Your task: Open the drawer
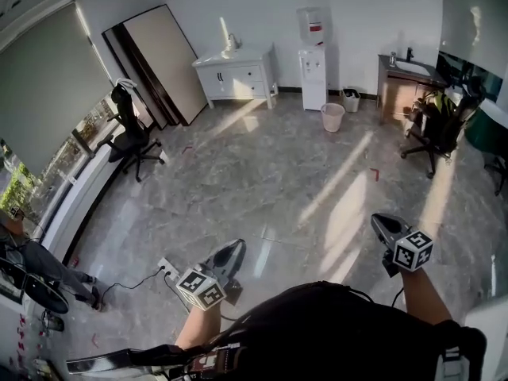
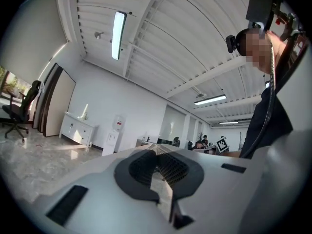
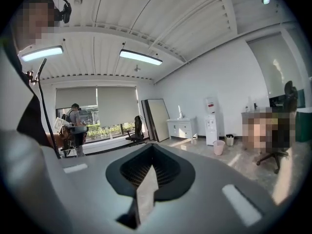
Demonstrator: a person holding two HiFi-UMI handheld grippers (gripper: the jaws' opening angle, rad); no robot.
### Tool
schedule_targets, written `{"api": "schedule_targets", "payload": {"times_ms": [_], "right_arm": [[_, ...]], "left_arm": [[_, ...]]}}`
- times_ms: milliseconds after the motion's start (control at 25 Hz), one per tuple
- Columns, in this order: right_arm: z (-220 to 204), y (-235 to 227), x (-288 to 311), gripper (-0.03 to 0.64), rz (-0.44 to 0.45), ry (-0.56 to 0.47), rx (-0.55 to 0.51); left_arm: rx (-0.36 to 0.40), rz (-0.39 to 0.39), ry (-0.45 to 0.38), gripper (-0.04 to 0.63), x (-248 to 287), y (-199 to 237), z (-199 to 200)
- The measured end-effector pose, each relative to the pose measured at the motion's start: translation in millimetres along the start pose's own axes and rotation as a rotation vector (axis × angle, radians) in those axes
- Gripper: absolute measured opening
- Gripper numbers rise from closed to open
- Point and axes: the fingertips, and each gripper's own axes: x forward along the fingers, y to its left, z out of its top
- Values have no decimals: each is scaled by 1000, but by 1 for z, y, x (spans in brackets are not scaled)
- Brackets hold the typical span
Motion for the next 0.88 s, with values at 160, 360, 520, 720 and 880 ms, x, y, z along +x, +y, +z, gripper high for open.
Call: {"api": "schedule_targets", "payload": {"times_ms": [160, 360, 520, 720, 880], "right_arm": [[33, -43, 27, 2, 72, -5, -51], [69, -93, 57, 2, 153, -2, -115], [78, -125, 75, 2, 186, 15, -125], [74, -135, 107, 2, 215, 35, -139], [69, -147, 133, 2, 196, 62, -138]], "left_arm": [[13, 69, -47, -9, 37, 6, 8], [-16, 119, -83, -9, 93, 1, 13], [-36, 153, -83, -9, 121, 0, 4], [-43, 162, -64, -9, 141, 25, -4], [-52, 141, -70, -9, 160, 56, 0]]}}
